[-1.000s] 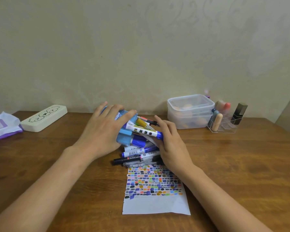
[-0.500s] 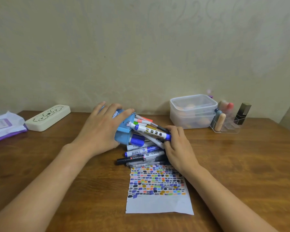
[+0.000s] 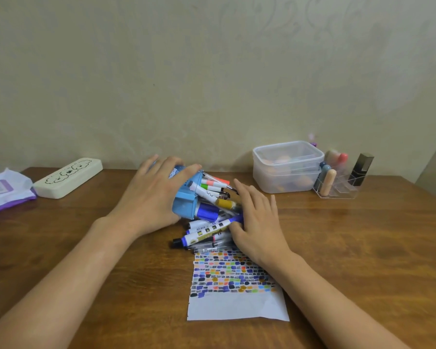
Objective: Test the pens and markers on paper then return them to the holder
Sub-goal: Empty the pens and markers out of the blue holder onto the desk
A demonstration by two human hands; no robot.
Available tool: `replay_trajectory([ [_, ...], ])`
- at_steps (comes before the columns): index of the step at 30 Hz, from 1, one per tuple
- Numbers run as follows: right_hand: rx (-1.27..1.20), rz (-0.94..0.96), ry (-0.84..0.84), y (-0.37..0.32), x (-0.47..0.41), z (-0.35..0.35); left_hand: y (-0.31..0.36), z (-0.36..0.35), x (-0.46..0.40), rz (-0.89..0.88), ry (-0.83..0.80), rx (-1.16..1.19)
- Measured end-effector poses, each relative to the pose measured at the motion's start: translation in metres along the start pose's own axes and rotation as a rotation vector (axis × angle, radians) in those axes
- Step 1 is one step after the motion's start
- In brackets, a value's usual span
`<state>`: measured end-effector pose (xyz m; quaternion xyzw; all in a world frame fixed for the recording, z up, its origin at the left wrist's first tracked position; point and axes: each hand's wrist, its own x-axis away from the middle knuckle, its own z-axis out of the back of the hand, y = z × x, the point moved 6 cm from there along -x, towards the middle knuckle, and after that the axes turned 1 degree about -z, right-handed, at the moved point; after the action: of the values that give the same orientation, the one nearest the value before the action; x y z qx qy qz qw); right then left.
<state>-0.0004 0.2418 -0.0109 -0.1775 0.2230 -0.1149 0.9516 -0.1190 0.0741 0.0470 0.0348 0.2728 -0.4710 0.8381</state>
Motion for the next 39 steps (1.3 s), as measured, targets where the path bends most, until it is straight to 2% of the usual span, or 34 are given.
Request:
replay_trajectory([
  [7,0.018,0.109,-0.037,-0.018,0.004,-0.005,-0.002,-0.002,0.000,0.012,0.005,0.006],
  [10,0.040,0.077,-0.058,-0.015,0.006,-0.013,0.000,-0.002,0.000,0.019,-0.006,0.007],
  [18,0.013,-0.064,0.120,0.002,0.001,-0.004,-0.010,0.008,0.001,0.026,0.035,0.019],
  [25,0.131,-0.086,0.041,0.004,0.000,-0.010,-0.025,0.017,0.000,0.042,0.053,0.024],
  [33,0.100,-0.130,0.024,0.007,0.000,-0.009,-0.042,0.026,0.003,0.058,0.076,-0.032],
  [39,0.074,-0.124,0.042,0.005,0.000,-0.006,-0.031,0.039,0.000,0.079,0.081,-0.078],
])
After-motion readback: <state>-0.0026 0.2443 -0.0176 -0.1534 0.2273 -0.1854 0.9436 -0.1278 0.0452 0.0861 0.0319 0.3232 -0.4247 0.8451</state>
